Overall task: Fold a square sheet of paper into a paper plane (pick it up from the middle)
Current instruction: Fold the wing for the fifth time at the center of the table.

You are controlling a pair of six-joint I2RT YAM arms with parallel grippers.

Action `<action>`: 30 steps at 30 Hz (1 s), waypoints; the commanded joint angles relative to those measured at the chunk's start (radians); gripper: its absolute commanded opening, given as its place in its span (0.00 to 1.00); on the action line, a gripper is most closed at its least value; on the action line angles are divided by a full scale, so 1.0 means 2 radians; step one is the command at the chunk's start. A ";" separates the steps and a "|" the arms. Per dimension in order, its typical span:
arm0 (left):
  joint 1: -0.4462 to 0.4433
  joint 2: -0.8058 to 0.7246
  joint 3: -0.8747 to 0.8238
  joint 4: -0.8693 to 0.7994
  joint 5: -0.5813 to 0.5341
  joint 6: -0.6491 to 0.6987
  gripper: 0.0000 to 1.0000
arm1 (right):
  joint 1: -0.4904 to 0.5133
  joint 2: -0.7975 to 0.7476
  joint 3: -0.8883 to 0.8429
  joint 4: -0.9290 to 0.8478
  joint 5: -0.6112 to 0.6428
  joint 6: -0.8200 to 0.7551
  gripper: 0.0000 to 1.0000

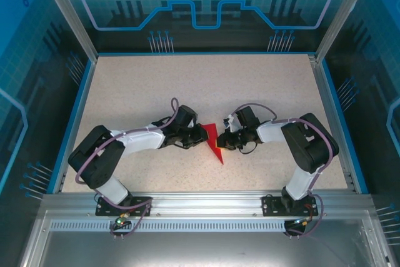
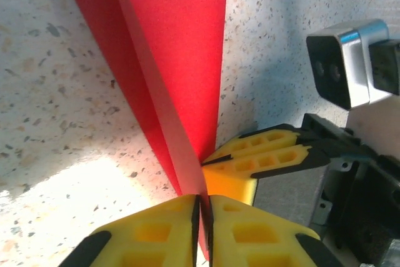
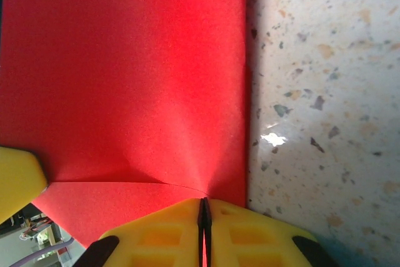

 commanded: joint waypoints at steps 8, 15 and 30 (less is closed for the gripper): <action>-0.003 0.025 0.042 -0.068 0.007 0.002 0.04 | 0.003 -0.017 -0.003 -0.010 0.029 -0.023 0.16; -0.003 0.030 0.065 -0.102 0.006 0.000 0.03 | 0.019 -0.106 -0.032 -0.030 0.093 -0.051 0.28; -0.003 0.027 0.066 -0.102 0.005 0.003 0.03 | 0.203 -0.225 -0.105 0.041 0.377 -0.227 0.46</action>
